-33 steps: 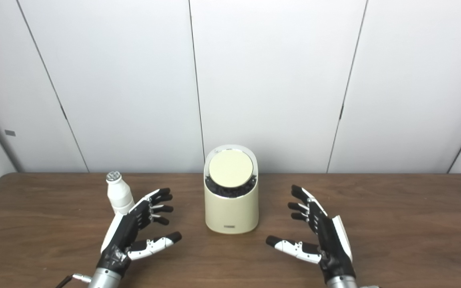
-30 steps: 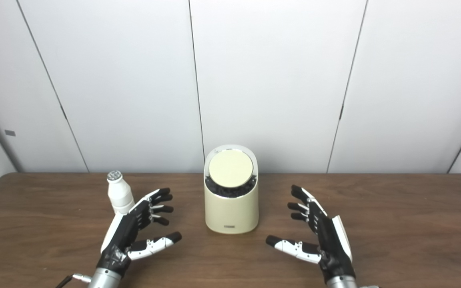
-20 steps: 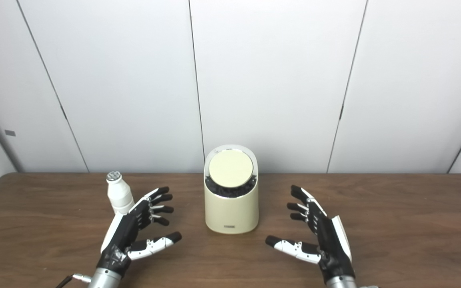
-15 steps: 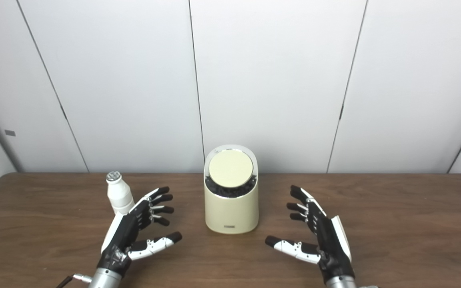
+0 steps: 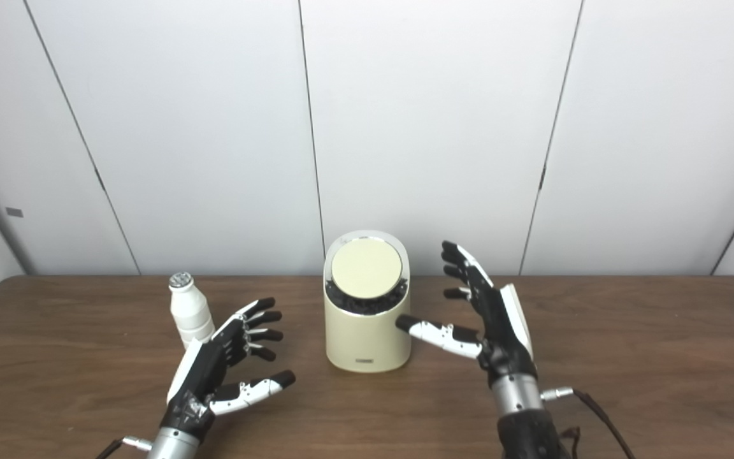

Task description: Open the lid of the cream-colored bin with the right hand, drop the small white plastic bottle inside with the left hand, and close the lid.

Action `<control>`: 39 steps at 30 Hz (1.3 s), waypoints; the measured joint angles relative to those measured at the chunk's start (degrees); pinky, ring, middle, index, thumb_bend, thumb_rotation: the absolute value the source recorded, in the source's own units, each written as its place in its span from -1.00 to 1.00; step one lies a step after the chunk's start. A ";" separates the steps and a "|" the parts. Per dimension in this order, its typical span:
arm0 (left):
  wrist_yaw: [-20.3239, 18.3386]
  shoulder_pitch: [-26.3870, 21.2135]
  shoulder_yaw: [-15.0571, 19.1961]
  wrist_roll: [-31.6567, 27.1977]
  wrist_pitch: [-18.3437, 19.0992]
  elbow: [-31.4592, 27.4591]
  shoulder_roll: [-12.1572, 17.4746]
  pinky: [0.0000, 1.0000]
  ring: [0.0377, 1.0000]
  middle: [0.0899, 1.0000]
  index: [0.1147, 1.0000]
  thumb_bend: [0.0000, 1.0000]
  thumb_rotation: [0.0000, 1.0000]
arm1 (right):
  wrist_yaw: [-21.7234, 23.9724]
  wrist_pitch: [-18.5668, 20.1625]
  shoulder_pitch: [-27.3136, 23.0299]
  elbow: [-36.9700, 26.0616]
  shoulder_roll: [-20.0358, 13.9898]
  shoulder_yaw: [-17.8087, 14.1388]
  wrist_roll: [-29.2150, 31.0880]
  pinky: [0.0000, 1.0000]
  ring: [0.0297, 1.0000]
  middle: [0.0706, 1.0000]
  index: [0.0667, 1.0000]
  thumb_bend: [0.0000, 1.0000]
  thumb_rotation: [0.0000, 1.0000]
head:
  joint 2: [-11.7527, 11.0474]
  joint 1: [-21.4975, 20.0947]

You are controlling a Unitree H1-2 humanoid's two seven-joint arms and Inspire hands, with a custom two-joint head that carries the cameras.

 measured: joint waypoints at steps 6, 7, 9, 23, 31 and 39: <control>-0.02 0.00 0.02 -0.24 0.01 0.00 0.01 0.18 0.41 0.60 0.73 0.47 -0.70 | 0.09 4.51 -3.00 -0.19 0.03 0.99 -2.57 0.57 0.82 0.85 0.75 0.53 -0.30 | 0.09 -0.09; -0.03 0.00 0.02 -0.48 0.01 0.00 0.01 0.19 0.41 0.59 0.73 0.48 -0.70 | 0.13 4.92 -3.34 -0.19 -0.05 1.10 -2.63 0.58 0.83 0.85 0.75 0.54 -0.31 | 0.09 -0.09; -0.03 0.00 0.02 -0.66 0.04 0.00 0.01 0.18 0.41 0.58 0.72 0.49 -0.69 | 0.33 5.20 -4.17 -0.15 -0.34 1.31 -2.66 0.58 0.83 0.86 0.75 0.54 -0.32 | 0.09 -0.09; -0.09 -0.02 -0.23 -0.78 0.03 0.01 0.06 0.20 0.43 0.58 0.72 0.47 -0.68 | 3.11 9.97 -11.16 2.17 -2.97 5.57 -8.94 0.60 0.80 0.84 0.77 0.63 -0.27 | 0.44 -0.18; -0.06 -0.03 -0.41 -0.71 0.07 0.00 0.03 0.22 0.46 0.60 0.73 0.47 -0.67 | 3.96 12.24 -13.89 5.04 -3.93 7.18 -11.67 0.42 0.69 0.77 0.74 0.80 -0.41 | 0.70 0.00; -0.04 -0.03 -0.70 -0.48 0.15 0.00 0.00 0.23 0.47 0.61 0.73 0.47 -0.66 | 4.69 12.32 -15.19 6.83 -4.33 8.93 -13.35 0.36 0.69 0.79 0.75 0.84 -0.43 | 0.97 0.09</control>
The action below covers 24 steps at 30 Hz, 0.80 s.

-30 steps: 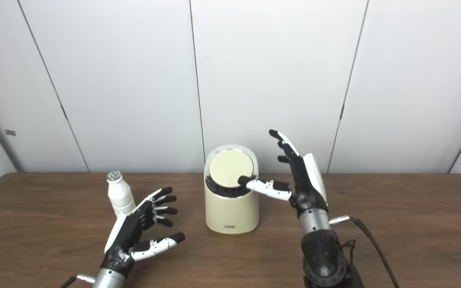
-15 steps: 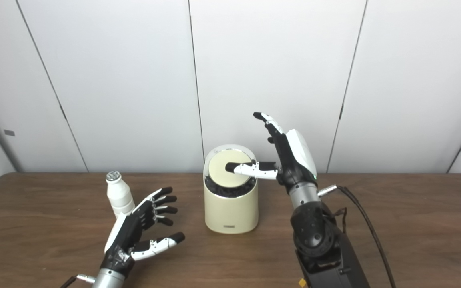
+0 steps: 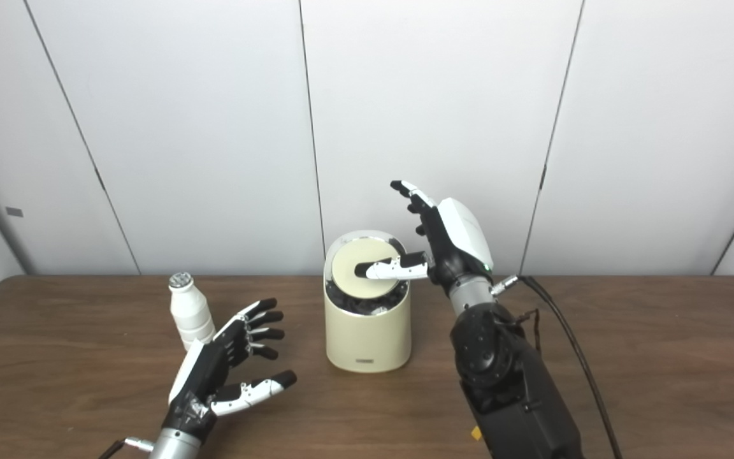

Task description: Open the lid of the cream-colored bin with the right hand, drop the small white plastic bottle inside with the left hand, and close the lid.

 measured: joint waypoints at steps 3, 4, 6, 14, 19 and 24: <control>0.02 0.00 -0.04 0.05 0.00 0.00 0.00 0.23 0.47 0.61 0.73 0.47 -0.66 | 0.07 -0.02 -0.03 0.66 -0.04 0.59 -0.64 0.35 0.70 0.82 0.76 0.82 -0.44 | 0.00 0.00; 0.02 0.00 -0.06 0.08 0.00 0.00 0.00 0.22 0.47 0.61 0.72 0.47 -0.65 | 0.06 -0.05 -0.12 1.18 -0.05 0.77 -0.73 0.34 0.70 0.82 0.76 0.82 -0.44 | 0.00 0.00; 0.04 0.00 -0.14 0.28 0.00 0.00 0.00 0.22 0.47 0.62 0.72 0.47 -0.66 | 0.05 -0.12 -0.46 2.88 -0.07 1.11 -0.88 0.34 0.71 0.83 0.76 0.84 -0.39 | 0.00 0.00; 0.05 -0.01 -0.18 0.84 0.00 0.01 -0.23 0.21 0.46 0.61 0.72 0.48 -0.66 | -0.01 -1.01 -0.87 4.94 -0.21 2.21 -0.87 0.31 0.71 0.84 0.78 0.86 -0.32 | 0.18 0.09; 0.03 -0.01 -0.18 0.84 0.24 -0.02 -0.31 0.23 0.47 0.61 0.72 0.48 -0.65 | 0.03 -1.24 -0.88 5.45 -0.38 2.81 -0.99 0.30 0.71 0.85 0.78 0.79 -0.54 | 0.61 0.00; 0.02 0.00 -0.20 0.90 0.41 -0.05 -0.33 0.21 0.47 0.62 0.72 0.48 -0.65 | 0.02 -1.62 -1.16 5.42 -0.50 3.32 -1.01 0.29 0.68 0.83 0.77 0.77 -0.63 | 0.79 0.00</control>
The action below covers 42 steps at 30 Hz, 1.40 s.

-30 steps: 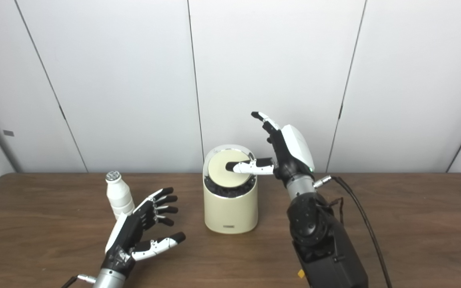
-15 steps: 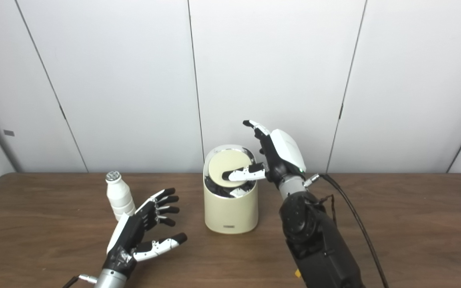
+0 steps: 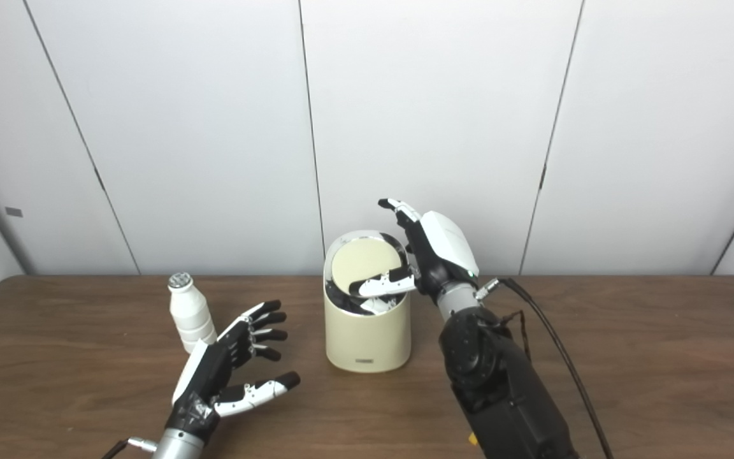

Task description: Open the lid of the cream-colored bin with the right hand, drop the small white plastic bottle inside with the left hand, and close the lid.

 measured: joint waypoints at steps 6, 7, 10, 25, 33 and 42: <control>0.00 0.00 -0.13 0.16 0.46 -0.13 0.00 0.21 0.47 0.61 0.73 0.48 -0.65 | -0.01 -0.35 -0.52 0.12 -0.53 0.97 -1.11 0.30 0.68 0.84 0.76 0.77 -0.71 | 0.27 0.00; 0.00 0.01 -0.14 0.17 0.59 -0.17 0.00 0.20 0.46 0.61 0.72 0.48 -0.65 | 0.00 -0.28 -0.61 0.19 -0.61 1.13 -1.32 0.31 0.69 0.84 0.77 0.76 -0.72 | 0.61 0.26; 0.00 0.02 -0.17 0.28 1.31 -0.49 0.00 0.19 0.46 0.61 0.72 0.47 -0.65 | 0.19 0.35 -0.94 0.18 -0.99 1.81 -2.14 0.31 0.70 0.85 0.77 0.73 -0.76 | 0.62 0.26; -1.22 0.05 -0.14 0.25 1.51 -0.52 0.08 0.20 0.46 0.62 0.72 0.46 -0.67 | 3.86 4.87 -2.36 -0.78 -1.08 2.87 -3.39 0.26 0.66 0.84 0.74 0.57 -0.94 | 0.79 0.00; -1.34 0.08 -0.09 0.35 1.51 -0.52 0.09 0.19 0.44 0.60 0.72 0.46 -0.66 | 5.40 4.52 1.19 -5.62 -1.39 -0.81 0.59 0.48 0.74 0.79 0.72 0.60 -0.56 | 0.79 -0.09; -1.67 0.16 -0.06 0.34 1.55 -0.60 0.08 0.21 0.45 0.61 0.72 0.46 -0.66 | 2.79 3.68 7.69 -14.59 -1.26 -9.89 7.50 0.22 0.57 0.67 0.68 0.46 -0.69 | 0.88 -0.26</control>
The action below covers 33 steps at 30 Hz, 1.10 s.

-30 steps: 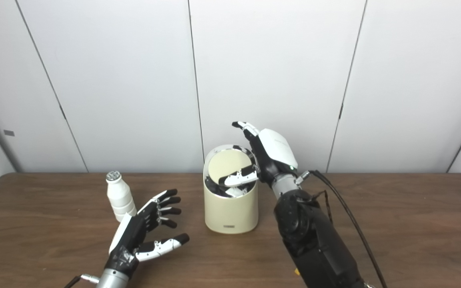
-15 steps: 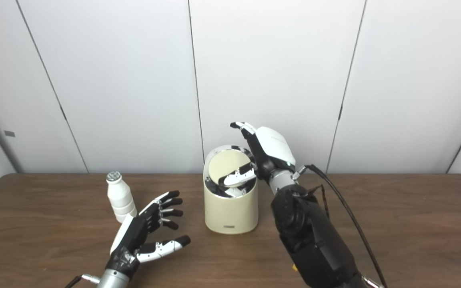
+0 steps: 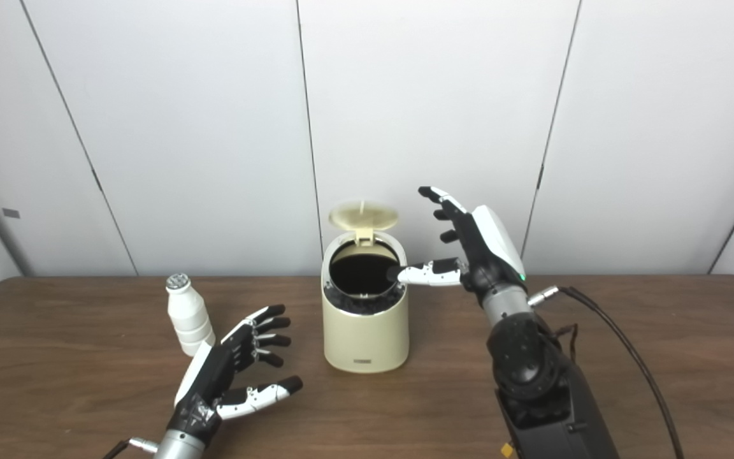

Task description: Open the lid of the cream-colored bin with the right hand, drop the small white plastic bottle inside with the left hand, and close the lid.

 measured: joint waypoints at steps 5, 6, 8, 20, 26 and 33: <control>-0.01 0.02 0.14 0.01 0.00 0.00 0.13 0.21 0.46 0.62 0.72 0.46 -0.66 | -2.10 -0.85 8.81 -0.91 1.36 -1.34 2.56 0.29 0.60 0.67 0.70 0.46 -0.75 | 0.00 -0.09; -0.01 0.04 0.16 0.00 0.00 0.00 0.14 0.22 0.46 0.62 0.72 0.46 -0.66 | -2.40 -0.92 10.45 -0.87 1.77 -1.62 3.25 0.28 0.60 0.68 0.69 0.48 -0.75 | 0.00 0.00; -0.03 0.04 0.14 0.01 0.00 0.00 0.13 0.21 0.46 0.62 0.73 0.46 -0.66 | -3.43 -2.22 13.29 -0.83 2.60 -2.61 4.94 0.30 0.61 0.68 0.69 0.49 -0.71 | 0.09 -0.17; -0.13 0.31 0.26 -0.16 0.03 -1.49 0.22 0.20 0.44 0.60 0.72 0.45 -0.70 | -9.03 -17.14 20.32 2.64 5.04 -5.22 11.72 0.35 0.57 0.67 0.66 0.52 -0.58 | 0.26 -0.61; -0.15 0.35 0.75 -0.32 0.03 -1.57 0.81 0.16 0.41 0.60 0.72 0.39 -0.72 | -10.90 -23.86 21.73 6.72 4.93 -5.31 12.05 0.37 0.57 0.67 0.65 0.62 -0.50 | 0.61 -1.05; -0.14 0.35 0.81 -0.37 -0.11 -1.45 0.83 0.16 0.41 0.60 0.71 0.39 -0.72 | -10.94 -25.31 21.73 6.88 4.95 -5.61 13.10 0.37 0.56 0.67 0.64 0.55 -0.62 | 0.35 -1.14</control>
